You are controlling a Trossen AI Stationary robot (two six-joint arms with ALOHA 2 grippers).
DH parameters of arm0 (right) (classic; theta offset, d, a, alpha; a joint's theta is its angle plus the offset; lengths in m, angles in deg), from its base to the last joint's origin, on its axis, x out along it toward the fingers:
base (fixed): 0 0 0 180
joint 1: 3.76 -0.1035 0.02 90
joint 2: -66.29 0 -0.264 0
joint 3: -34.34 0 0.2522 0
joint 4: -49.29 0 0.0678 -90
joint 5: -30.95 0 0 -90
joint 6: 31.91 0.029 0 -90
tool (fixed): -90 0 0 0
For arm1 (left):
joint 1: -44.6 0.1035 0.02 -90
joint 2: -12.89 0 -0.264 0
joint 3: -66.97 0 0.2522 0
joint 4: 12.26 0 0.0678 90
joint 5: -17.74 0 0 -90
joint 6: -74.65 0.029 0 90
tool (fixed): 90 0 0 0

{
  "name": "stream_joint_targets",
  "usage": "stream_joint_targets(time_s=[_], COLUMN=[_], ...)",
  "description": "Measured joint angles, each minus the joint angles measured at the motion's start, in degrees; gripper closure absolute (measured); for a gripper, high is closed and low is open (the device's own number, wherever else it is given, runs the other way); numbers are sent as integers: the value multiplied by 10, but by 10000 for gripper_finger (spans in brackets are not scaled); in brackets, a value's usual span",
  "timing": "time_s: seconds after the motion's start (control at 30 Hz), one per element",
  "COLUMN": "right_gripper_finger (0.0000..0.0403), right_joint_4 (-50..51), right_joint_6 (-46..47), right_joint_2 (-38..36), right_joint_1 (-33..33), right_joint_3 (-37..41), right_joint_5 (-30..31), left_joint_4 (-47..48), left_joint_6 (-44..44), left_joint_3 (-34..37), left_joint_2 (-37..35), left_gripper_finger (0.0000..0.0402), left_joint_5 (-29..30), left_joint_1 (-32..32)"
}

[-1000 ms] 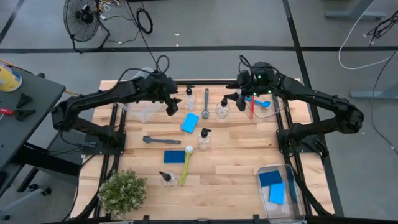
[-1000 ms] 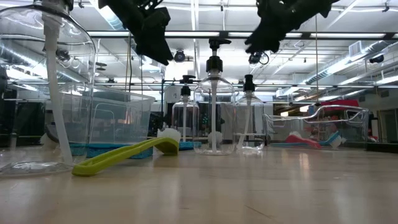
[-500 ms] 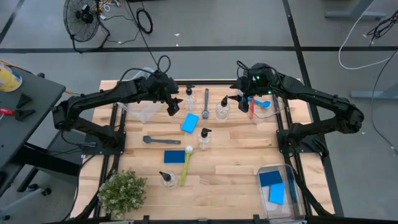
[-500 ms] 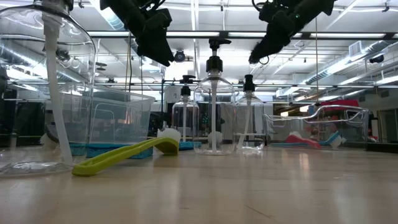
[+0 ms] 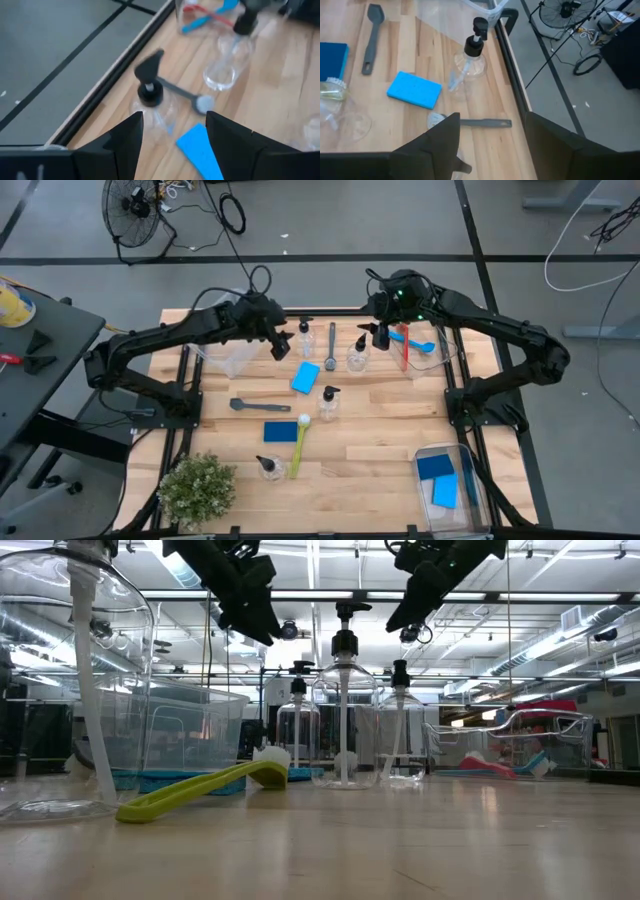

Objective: Pick & Place Kitchen Sink Supplies
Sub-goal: Put the transparent bottle spray into the transparent container

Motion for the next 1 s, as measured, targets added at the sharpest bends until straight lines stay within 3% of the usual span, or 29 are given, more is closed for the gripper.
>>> stream_joint_targets(time_s=[0.23,0.5,1.0], right_gripper_finger=[176,176,176], right_joint_4=[-1,0,-7], right_joint_6=[7,9,25], right_joint_2=[-1,-21,-27], right_joint_1=[0,0,1], right_joint_3=[0,0,0], right_joint_5=[0,-1,0], left_joint_4=[-68,-68,-80], left_joint_6=[9,13,126], left_joint_3=[0,0,-1], left_joint_2=[0,0,109], left_gripper_finger=[120,50,44], left_joint_5=[-34,-68,-88], left_joint_1=[37,62,67])
